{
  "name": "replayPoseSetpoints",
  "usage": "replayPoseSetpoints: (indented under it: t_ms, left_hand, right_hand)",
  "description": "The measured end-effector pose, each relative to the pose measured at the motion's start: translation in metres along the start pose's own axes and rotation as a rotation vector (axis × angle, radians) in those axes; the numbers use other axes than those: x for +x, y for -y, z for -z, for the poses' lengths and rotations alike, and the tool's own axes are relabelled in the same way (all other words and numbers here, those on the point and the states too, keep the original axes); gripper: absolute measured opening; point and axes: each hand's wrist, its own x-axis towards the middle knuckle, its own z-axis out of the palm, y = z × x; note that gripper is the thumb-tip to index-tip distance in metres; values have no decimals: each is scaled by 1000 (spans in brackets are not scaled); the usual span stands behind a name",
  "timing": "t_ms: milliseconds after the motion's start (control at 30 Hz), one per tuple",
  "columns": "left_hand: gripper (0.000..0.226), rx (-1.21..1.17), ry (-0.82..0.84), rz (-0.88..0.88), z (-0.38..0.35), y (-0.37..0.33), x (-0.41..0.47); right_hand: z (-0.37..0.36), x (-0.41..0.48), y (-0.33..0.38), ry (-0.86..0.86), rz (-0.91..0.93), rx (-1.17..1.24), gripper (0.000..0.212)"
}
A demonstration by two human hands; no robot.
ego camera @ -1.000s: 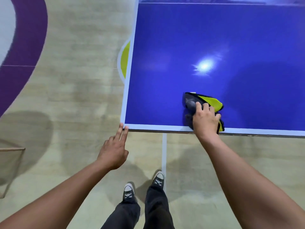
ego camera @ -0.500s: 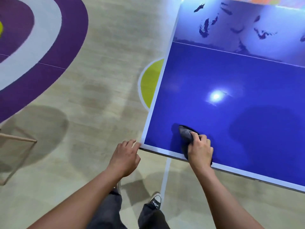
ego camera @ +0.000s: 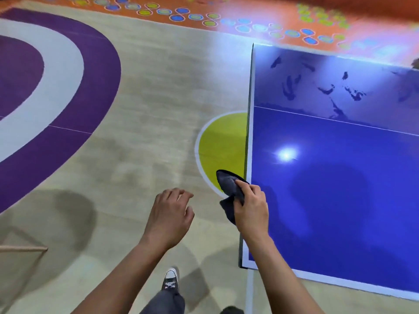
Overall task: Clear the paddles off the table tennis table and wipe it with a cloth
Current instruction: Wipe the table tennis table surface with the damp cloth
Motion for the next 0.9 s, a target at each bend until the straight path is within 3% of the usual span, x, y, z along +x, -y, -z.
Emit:
replayPoseSetpoints:
  t_ms: [133, 433, 900]
  left_hand:
    - [29, 6, -78, -52, 41, 45, 44]
    - [29, 2, -132, -137, 81, 100, 164]
    - [30, 53, -114, -96, 142, 170, 481]
  right_hand:
    - [-18, 25, 57, -88, -23, 111, 44]
    - [-42, 129, 136, -113, -24, 157, 46]
    - [-67, 441, 217, -109, 17, 111, 49]
